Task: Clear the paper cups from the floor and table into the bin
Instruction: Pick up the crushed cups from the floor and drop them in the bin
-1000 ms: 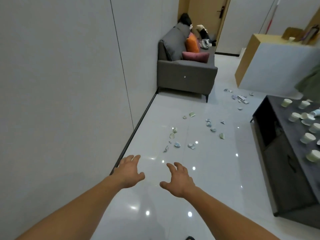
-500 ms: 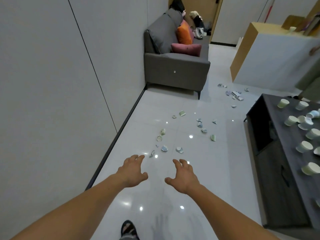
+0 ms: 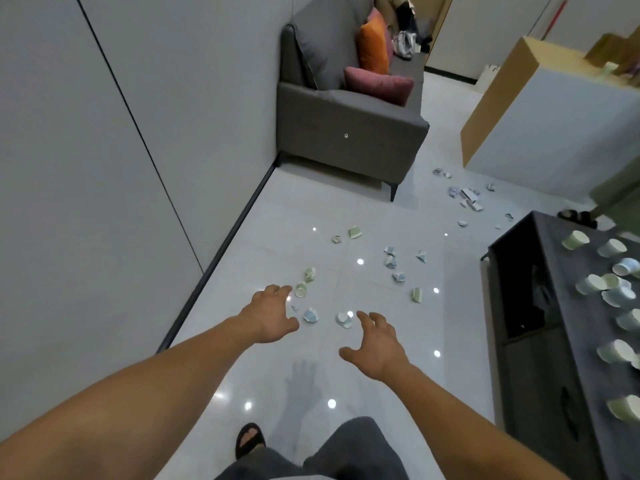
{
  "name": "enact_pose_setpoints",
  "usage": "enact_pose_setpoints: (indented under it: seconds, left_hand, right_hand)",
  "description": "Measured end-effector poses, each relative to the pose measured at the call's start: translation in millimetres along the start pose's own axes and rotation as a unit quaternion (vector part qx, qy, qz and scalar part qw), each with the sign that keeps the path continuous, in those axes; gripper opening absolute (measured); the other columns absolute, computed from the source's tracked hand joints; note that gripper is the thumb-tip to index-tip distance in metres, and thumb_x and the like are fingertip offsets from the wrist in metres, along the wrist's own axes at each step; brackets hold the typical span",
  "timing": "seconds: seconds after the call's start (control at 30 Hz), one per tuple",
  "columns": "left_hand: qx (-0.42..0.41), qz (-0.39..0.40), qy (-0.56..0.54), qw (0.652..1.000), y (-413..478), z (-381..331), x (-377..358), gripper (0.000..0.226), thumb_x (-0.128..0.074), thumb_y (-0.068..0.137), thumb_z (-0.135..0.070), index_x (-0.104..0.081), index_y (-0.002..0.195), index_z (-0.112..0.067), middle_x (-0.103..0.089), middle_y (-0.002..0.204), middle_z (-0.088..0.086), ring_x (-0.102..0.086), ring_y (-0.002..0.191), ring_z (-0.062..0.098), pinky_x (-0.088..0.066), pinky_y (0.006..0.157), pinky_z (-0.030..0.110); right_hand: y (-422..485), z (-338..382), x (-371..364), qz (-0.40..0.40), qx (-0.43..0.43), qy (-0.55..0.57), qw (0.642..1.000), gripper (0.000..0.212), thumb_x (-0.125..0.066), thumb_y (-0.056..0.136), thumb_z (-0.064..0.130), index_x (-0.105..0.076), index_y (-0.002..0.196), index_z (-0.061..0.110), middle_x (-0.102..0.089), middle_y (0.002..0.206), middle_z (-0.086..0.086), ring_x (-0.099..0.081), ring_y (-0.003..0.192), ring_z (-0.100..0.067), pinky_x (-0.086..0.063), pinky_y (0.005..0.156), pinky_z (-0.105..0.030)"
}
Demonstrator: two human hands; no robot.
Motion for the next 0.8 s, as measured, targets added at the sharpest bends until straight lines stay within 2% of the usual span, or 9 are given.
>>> enact_pose_setpoints:
  seconds: [0.3, 0.53, 0.67, 0.8]
  left_hand:
    - [0.098, 0.012, -0.042, 0.994, 113.7, 8.2, 27.2, 0.078, -0.054, 0.09, -0.041, -0.011, 0.152, -0.021, -0.015, 0.157, 0.005, -0.019, 0.141, 0.029, -0.029, 0.111, 0.039]
    - [0.217, 0.029, -0.131, 0.967, 193.0, 12.7, 3.3, 0.073, -0.054, 0.091, -0.042, -0.017, 0.151, -0.021, -0.021, 0.155, 0.005, -0.027, 0.139, 0.025, -0.031, 0.111, 0.036]
    - [0.245, 0.013, -0.181, 0.952, 258.9, 34.0, -39.8, 0.071, -0.055, 0.09, -0.04, -0.022, 0.15, -0.022, -0.026, 0.153, 0.004, -0.032, 0.137, 0.024, -0.032, 0.11, 0.034]
    - [0.26, 0.027, -0.217, 0.941, 339.0, 77.2, -119.6, 0.069, -0.055, 0.09, -0.04, -0.023, 0.149, -0.023, -0.028, 0.152, 0.003, -0.034, 0.134, 0.023, -0.034, 0.108, 0.035]
  right_hand:
    - [158.1, 4.9, 30.0, 0.087, 0.071, -0.029, 0.993, 0.089, -0.065, 0.083, 0.048, -0.016, 0.154, 0.025, -0.012, 0.16, -0.002, -0.018, 0.144, -0.027, -0.036, 0.11, -0.042]
    - [295.3, -14.9, 39.8, 0.171, 0.128, -0.095, 0.972, 0.086, -0.063, 0.084, 0.048, -0.017, 0.153, 0.026, -0.013, 0.159, -0.002, -0.019, 0.143, -0.025, -0.039, 0.107, -0.042]
    - [377.7, -37.4, -4.7, 0.196, 0.109, -0.119, 0.967, 0.086, -0.064, 0.084, 0.047, -0.017, 0.153, 0.024, -0.016, 0.157, -0.003, -0.021, 0.141, -0.025, -0.039, 0.105, -0.042]
    - [455.4, -59.0, -98.3, 0.224, 0.102, -0.132, 0.96, 0.089, -0.067, 0.083, 0.045, -0.016, 0.152, 0.024, -0.016, 0.155, -0.003, -0.022, 0.14, -0.026, -0.041, 0.102, -0.043]
Point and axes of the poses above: each hand's wrist, its own y-axis towards the middle knuckle, its own x-axis out of the back of the hand, z = x × y, the point moved 2 cm from there along y, towards the middle knuckle
